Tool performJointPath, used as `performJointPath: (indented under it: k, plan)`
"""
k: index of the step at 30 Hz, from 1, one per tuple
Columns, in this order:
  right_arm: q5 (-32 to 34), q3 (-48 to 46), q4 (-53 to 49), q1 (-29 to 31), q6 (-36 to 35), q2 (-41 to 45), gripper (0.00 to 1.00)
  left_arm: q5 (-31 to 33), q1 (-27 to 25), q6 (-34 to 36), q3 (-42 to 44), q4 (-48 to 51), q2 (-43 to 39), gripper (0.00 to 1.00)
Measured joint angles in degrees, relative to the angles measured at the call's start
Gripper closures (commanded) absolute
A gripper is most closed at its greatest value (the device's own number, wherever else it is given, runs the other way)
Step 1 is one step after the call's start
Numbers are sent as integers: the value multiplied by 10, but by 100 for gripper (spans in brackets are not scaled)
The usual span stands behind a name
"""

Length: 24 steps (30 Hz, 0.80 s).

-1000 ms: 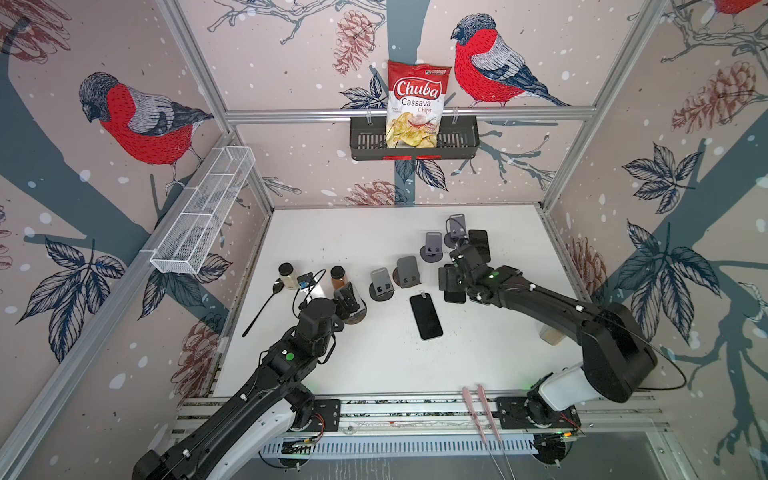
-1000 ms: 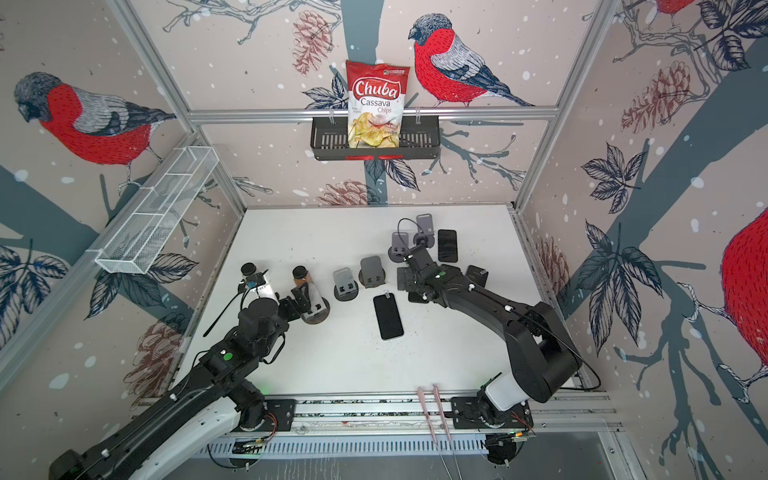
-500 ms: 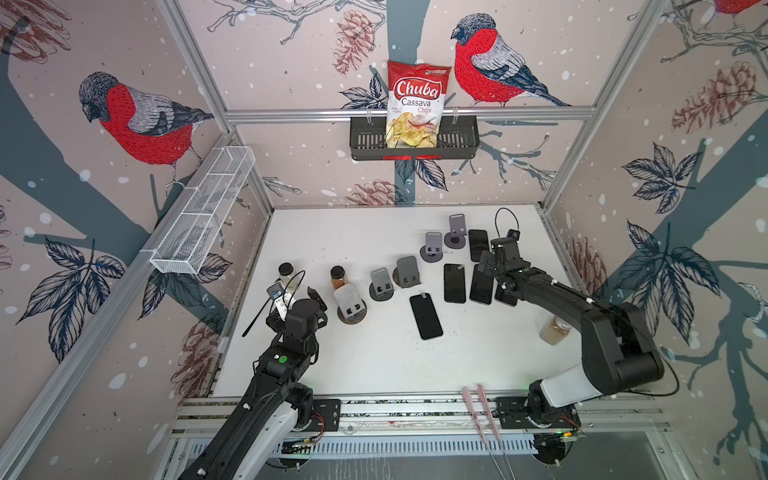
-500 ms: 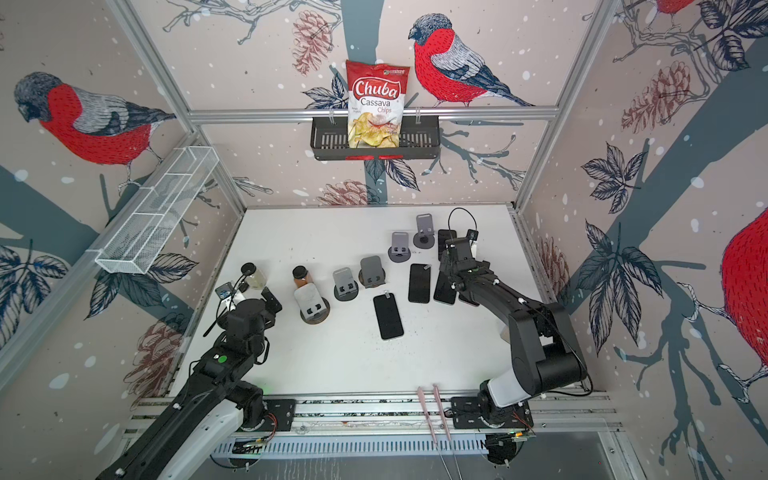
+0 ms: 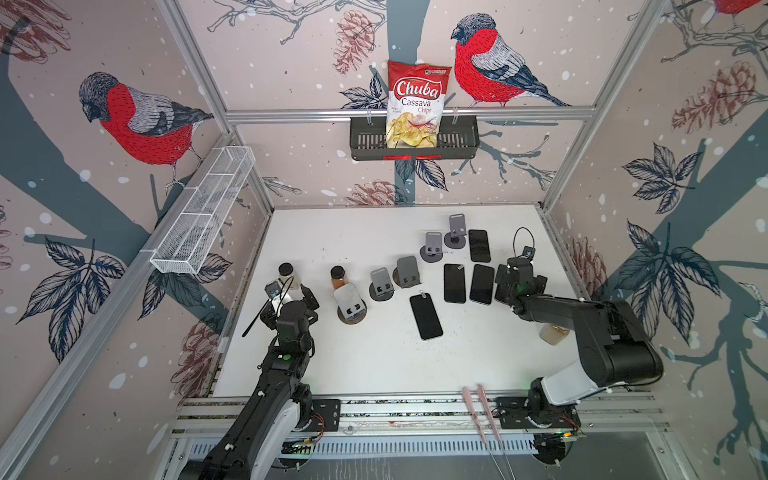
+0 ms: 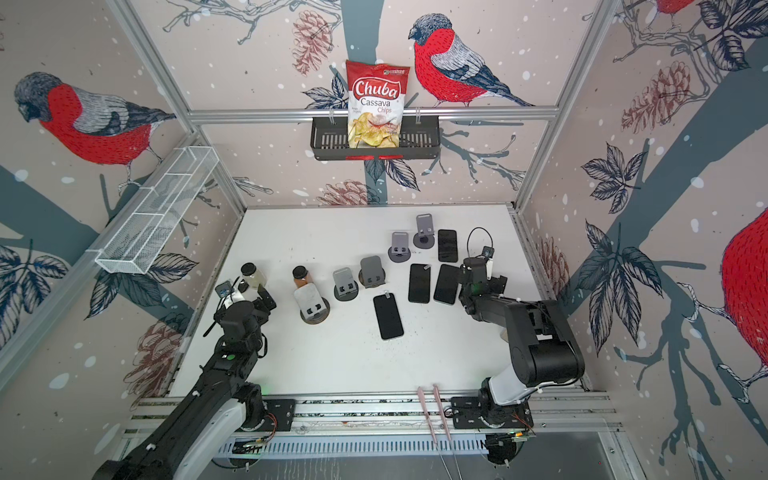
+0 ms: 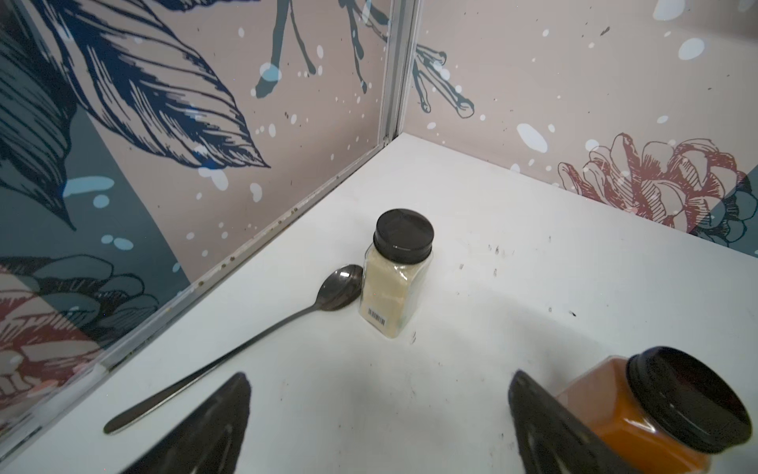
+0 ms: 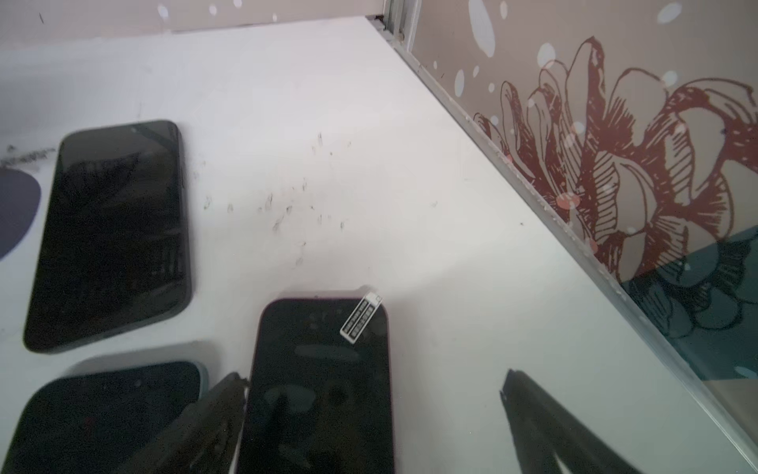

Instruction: Remove the phone from the phone stand

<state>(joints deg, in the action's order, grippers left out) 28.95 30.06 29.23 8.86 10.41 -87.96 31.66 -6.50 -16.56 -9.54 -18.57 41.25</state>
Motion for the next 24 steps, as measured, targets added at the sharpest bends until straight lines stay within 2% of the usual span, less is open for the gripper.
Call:
performJointPath:
  k: [4, 9, 14, 17, 24]
  plan:
    - [-38, -28, 75, -16, -20, 13, 1, -15, 7, 19, 13, -52, 29, 3]
    - [-87, -116, 219, -36, -59, 27, 1, -32, 13, 33, 25, -127, 78, 3]
    - [-133, -155, 307, -76, -55, 25, 1, -49, 21, 46, 26, -203, 142, 3]
    - [-160, -164, 335, -70, -57, 17, 1, -51, 26, 50, 30, -273, 198, 3]
    - [-171, -165, 368, -71, -57, 17, 1, -76, 30, 82, 28, -435, 336, 3]
